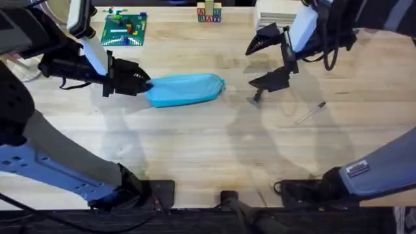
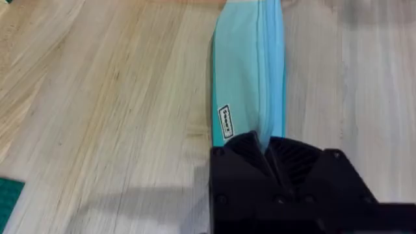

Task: Unzip the bag, pick up the pens from the table one at a time and place them inside, then zip the bag closed.

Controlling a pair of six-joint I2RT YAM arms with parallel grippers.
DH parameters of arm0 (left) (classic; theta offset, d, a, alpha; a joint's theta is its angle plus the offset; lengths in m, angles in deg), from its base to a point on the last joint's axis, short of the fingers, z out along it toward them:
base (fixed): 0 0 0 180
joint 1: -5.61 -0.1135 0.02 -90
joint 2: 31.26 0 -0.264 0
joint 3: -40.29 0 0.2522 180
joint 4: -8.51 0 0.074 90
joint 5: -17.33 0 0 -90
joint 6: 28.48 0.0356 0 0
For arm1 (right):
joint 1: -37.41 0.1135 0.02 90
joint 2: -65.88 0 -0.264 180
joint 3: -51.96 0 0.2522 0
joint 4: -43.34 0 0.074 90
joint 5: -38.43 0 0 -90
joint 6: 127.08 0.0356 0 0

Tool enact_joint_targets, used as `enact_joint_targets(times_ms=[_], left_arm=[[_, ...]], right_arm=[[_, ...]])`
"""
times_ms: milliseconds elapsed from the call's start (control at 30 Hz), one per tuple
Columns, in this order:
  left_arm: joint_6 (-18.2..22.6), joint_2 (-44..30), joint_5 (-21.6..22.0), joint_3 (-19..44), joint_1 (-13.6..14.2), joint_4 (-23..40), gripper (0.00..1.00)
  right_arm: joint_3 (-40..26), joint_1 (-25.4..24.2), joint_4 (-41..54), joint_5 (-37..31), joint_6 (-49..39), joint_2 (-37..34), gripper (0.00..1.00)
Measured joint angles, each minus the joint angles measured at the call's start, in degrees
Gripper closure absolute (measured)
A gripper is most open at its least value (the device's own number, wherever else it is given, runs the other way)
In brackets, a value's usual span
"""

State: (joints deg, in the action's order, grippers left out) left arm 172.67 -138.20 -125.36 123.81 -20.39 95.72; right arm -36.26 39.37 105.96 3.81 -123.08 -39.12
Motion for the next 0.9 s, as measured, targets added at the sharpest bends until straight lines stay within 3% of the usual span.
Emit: enact_joint_targets(times_ms=[900], left_arm=[[0.00,0.00,-0.01,0.00,0.00,-0.39,0.959]], right_arm=[[-0.09,4.75,-5.78,0.02,-0.21,-6.31,0.007]])
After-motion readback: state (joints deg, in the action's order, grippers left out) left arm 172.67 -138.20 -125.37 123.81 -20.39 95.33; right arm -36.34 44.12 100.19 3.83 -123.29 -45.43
